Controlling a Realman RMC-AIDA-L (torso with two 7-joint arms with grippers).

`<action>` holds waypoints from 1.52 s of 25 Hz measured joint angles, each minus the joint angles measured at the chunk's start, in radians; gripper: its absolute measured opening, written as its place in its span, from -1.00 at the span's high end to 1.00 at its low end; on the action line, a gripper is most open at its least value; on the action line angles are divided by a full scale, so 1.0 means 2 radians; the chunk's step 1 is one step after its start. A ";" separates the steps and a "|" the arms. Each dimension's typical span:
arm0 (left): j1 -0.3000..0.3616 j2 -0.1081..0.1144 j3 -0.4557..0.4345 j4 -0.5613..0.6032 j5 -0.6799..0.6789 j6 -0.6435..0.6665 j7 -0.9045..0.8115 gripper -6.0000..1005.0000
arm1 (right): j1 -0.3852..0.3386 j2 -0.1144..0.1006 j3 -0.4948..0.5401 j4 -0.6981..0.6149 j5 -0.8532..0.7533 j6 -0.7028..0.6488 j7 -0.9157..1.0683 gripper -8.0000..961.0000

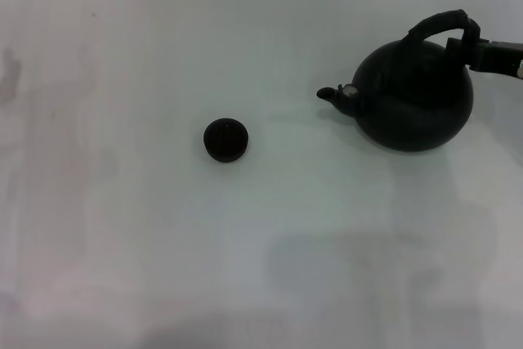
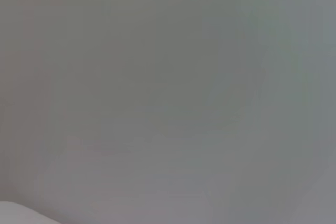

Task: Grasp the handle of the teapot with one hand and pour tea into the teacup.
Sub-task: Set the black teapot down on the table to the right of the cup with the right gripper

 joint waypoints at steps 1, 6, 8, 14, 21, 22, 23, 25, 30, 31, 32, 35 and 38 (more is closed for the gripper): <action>0.000 0.000 0.000 0.001 0.000 0.000 0.000 -0.77 | 0.000 0.000 0.001 -0.001 0.003 0.000 -0.001 0.21; 0.000 0.000 0.000 0.005 -0.002 0.000 0.000 -0.77 | -0.002 -0.002 0.004 -0.005 0.010 0.003 -0.002 0.15; -0.001 0.000 0.000 0.005 -0.002 0.000 0.000 -0.77 | -0.003 -0.002 0.004 -0.005 0.010 0.003 -0.002 0.13; -0.003 0.000 0.000 0.006 -0.003 0.000 0.000 -0.77 | -0.006 -0.002 0.011 -0.008 0.021 0.010 -0.002 0.13; -0.005 0.000 -0.001 0.007 -0.003 0.000 0.000 -0.77 | -0.008 -0.002 0.047 -0.011 0.028 0.064 -0.003 0.13; -0.005 0.000 -0.001 0.007 -0.003 0.000 0.000 -0.77 | -0.008 -0.002 0.048 -0.011 0.029 0.067 -0.003 0.13; -0.005 0.000 -0.001 0.007 -0.003 0.001 0.000 -0.77 | -0.008 -0.002 0.049 -0.011 0.029 0.068 -0.003 0.13; -0.005 0.000 -0.001 0.007 -0.004 0.000 0.000 -0.77 | -0.008 -0.002 0.051 -0.011 0.031 0.070 -0.003 0.13; -0.005 0.000 -0.002 0.008 -0.004 0.001 0.001 -0.77 | -0.008 -0.002 0.063 -0.013 0.043 0.092 -0.014 0.13; -0.005 0.000 -0.002 0.009 -0.004 0.001 0.001 -0.77 | -0.008 -0.002 0.070 -0.013 0.051 0.100 -0.021 0.13; -0.005 0.000 -0.002 0.009 -0.004 0.000 0.001 -0.77 | -0.008 -0.002 0.075 -0.013 0.060 0.107 -0.028 0.13; -0.005 0.000 -0.002 0.009 -0.004 0.000 0.001 -0.77 | -0.010 -0.001 0.097 -0.009 0.092 0.139 -0.059 0.13; -0.005 0.000 -0.002 0.009 -0.004 0.000 0.001 -0.77 | -0.016 -0.001 0.117 -0.005 0.112 0.164 -0.083 0.13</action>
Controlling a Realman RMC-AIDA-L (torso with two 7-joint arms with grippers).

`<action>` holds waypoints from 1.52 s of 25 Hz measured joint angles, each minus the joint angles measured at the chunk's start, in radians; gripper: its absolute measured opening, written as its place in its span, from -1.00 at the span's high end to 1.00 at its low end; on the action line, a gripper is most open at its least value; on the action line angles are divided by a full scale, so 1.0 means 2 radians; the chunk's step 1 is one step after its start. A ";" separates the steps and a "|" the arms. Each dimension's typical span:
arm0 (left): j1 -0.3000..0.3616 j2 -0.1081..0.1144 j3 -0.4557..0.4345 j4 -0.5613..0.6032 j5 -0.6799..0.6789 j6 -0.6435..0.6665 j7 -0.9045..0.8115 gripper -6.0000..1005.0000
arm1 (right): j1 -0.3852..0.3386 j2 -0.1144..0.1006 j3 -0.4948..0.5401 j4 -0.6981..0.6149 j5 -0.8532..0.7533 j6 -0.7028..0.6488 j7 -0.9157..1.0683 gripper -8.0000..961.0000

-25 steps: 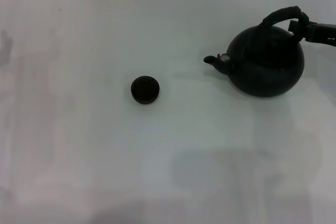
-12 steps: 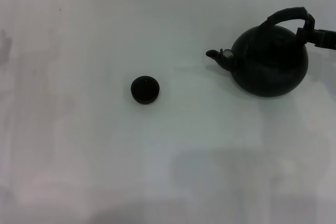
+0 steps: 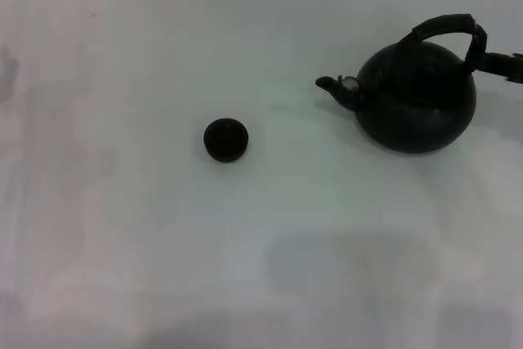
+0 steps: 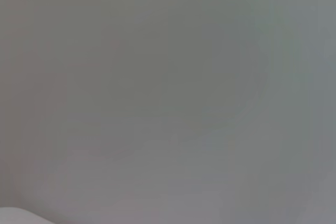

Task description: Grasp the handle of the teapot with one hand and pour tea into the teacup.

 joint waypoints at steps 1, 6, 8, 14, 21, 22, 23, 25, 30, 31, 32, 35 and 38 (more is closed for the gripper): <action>0.000 0.000 0.000 0.000 0.000 0.000 0.000 -0.77 | -0.002 0.000 0.009 0.001 0.003 0.006 -0.006 0.13; 0.000 -0.001 0.000 0.000 0.000 0.000 0.000 -0.77 | 0.000 0.000 0.082 0.045 0.038 0.039 -0.054 0.13; 0.000 -0.001 0.000 0.000 0.000 0.000 0.000 -0.77 | 0.005 0.000 0.108 0.070 0.064 0.048 -0.082 0.13; 0.002 -0.001 0.000 -0.002 0.000 0.000 0.000 -0.77 | 0.031 -0.001 0.182 0.220 0.235 0.071 -0.283 0.13; 0.002 -0.001 0.000 -0.003 0.001 -0.002 0.000 -0.77 | 0.093 -0.002 0.287 0.391 0.313 0.124 -0.496 0.13; 0.002 -0.001 0.000 -0.003 0.001 -0.002 0.000 -0.77 | 0.098 -0.002 0.293 0.397 0.313 0.122 -0.512 0.13; 0.002 -0.001 0.000 -0.002 0.001 -0.002 0.000 -0.77 | 0.100 -0.001 0.294 0.399 0.315 0.117 -0.529 0.13; 0.001 -0.001 0.000 -0.002 0.001 -0.001 0.000 -0.77 | 0.104 0.001 0.294 0.405 0.329 0.102 -0.579 0.13; 0.000 -0.001 0.000 -0.002 0.002 0.000 0.000 -0.77 | 0.123 0.003 0.291 0.482 0.425 0.091 -0.743 0.13; 0.000 -0.001 0.001 -0.002 0.002 0.000 0.000 -0.77 | 0.129 0.003 0.293 0.498 0.437 0.088 -0.774 0.13; 0.000 -0.001 0.002 -0.002 0.003 0.000 0.000 -0.77 | 0.136 0.002 0.294 0.510 0.444 0.083 -0.797 0.13; 0.002 -0.001 0.002 -0.002 0.003 -0.002 0.000 -0.77 | 0.150 0.001 0.295 0.524 0.448 0.056 -0.826 0.10; 0.003 -0.002 0.003 -0.002 0.003 -0.002 0.000 -0.77 | 0.162 0.001 0.295 0.525 0.451 0.033 -0.825 -0.01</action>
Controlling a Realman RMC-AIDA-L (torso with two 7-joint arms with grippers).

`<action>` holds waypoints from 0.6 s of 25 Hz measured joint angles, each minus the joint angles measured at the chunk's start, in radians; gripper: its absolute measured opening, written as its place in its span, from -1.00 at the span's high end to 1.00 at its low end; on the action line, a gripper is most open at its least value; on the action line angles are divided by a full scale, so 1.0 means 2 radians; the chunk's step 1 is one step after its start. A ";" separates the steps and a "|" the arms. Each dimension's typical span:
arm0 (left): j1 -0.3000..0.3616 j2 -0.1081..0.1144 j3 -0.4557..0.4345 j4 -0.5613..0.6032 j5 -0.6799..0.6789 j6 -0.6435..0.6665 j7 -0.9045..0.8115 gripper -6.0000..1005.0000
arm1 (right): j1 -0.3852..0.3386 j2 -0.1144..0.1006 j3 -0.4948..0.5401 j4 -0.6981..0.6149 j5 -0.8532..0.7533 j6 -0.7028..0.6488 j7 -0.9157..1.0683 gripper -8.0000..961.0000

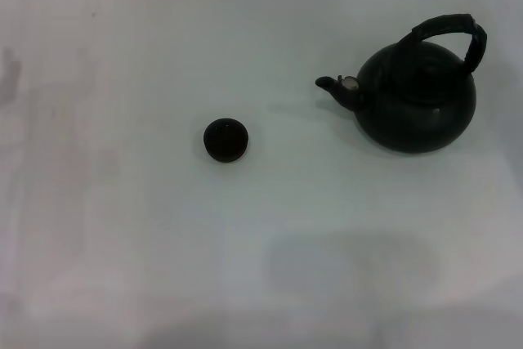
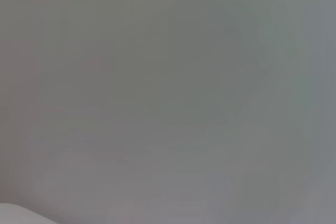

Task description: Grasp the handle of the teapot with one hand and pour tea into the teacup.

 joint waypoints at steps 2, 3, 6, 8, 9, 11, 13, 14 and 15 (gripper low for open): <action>0.000 0.000 0.001 0.000 0.000 -0.001 0.000 -0.77 | 0.008 0.000 0.000 0.001 0.007 -0.004 0.000 -0.10; 0.001 0.000 0.001 0.000 0.000 -0.001 0.000 -0.77 | 0.012 0.000 0.000 0.003 0.011 -0.004 -0.001 -0.16; 0.002 0.000 0.002 -0.001 0.001 0.000 0.000 -0.76 | 0.021 0.001 0.000 0.006 0.022 -0.003 -0.002 -0.33; 0.005 -0.001 0.002 -0.002 0.001 0.000 0.000 -0.76 | 0.023 0.001 0.000 0.007 0.029 0.000 -0.002 -0.45; 0.006 -0.001 0.002 -0.003 0.001 -0.001 0.000 -0.76 | 0.024 0.001 0.000 0.007 0.033 0.002 -0.002 -0.51; 0.009 -0.002 0.002 -0.006 0.003 -0.001 0.000 -0.76 | 0.024 0.001 0.000 0.007 0.048 0.004 -0.002 -0.61; 0.009 -0.002 0.003 -0.006 0.006 -0.001 0.000 -0.76 | 0.024 0.001 0.000 0.007 0.051 0.003 -0.002 -0.71; 0.009 -0.002 0.003 -0.006 0.009 0.000 0.000 -0.76 | 0.024 0.001 0.000 0.007 0.053 0.002 -0.002 -0.76; 0.008 -0.002 0.003 -0.006 0.011 0.000 0.000 -0.76 | 0.025 0.001 0.000 0.007 0.053 -0.001 -0.002 -0.81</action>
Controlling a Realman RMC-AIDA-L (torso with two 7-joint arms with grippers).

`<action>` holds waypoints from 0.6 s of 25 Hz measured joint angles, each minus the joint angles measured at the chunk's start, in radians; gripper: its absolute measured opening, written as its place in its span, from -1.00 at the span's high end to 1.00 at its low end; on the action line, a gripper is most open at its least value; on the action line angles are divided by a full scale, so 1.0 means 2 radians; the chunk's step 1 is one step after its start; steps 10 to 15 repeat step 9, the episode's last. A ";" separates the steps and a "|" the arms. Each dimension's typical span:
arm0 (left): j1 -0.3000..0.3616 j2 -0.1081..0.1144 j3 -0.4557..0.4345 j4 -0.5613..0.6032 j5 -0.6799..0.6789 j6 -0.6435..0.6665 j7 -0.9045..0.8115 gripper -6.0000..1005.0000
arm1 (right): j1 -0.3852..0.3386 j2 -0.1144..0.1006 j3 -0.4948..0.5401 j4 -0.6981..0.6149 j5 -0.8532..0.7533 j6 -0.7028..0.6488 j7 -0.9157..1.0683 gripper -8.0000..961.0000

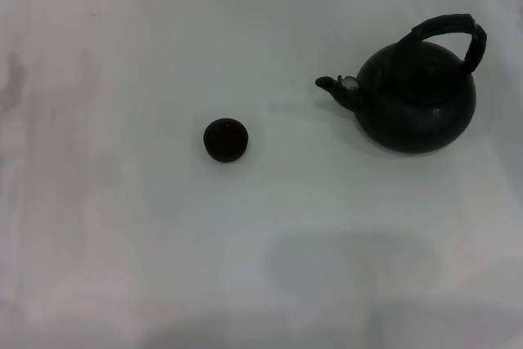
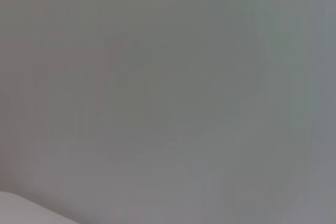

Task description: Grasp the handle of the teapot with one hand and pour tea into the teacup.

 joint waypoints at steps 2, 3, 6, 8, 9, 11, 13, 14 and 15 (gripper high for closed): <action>-0.001 0.000 0.000 0.000 0.004 0.000 0.000 -0.76 | 0.001 0.000 0.000 0.000 0.000 -0.005 0.000 -0.82; -0.001 0.000 0.000 0.000 0.006 -0.001 0.000 -0.76 | 0.001 0.000 0.000 0.000 0.001 -0.008 0.000 -0.82; -0.002 0.000 0.000 0.000 0.010 -0.003 0.002 -0.76 | 0.002 0.000 0.000 0.000 0.001 -0.012 0.000 -0.82; -0.002 0.000 0.000 -0.001 0.010 -0.003 0.003 -0.76 | 0.002 -0.001 0.000 0.002 0.001 -0.015 0.000 -0.82; -0.002 0.000 0.000 -0.001 0.010 -0.003 0.003 -0.76 | 0.002 -0.001 0.000 0.003 0.001 -0.015 0.000 -0.82; -0.002 0.000 0.000 -0.001 0.010 -0.003 0.003 -0.76 | 0.002 -0.001 0.000 0.003 0.001 -0.015 0.000 -0.82; -0.002 0.000 0.000 -0.001 0.010 -0.003 0.003 -0.76 | 0.002 -0.001 0.000 0.003 0.001 -0.015 0.000 -0.82; -0.002 0.000 0.000 -0.001 0.010 -0.003 0.003 -0.76 | 0.002 -0.001 0.000 0.003 0.001 -0.015 0.000 -0.82; -0.002 0.000 0.000 -0.001 0.010 -0.003 0.003 -0.76 | 0.002 -0.001 0.000 0.003 0.001 -0.015 0.000 -0.82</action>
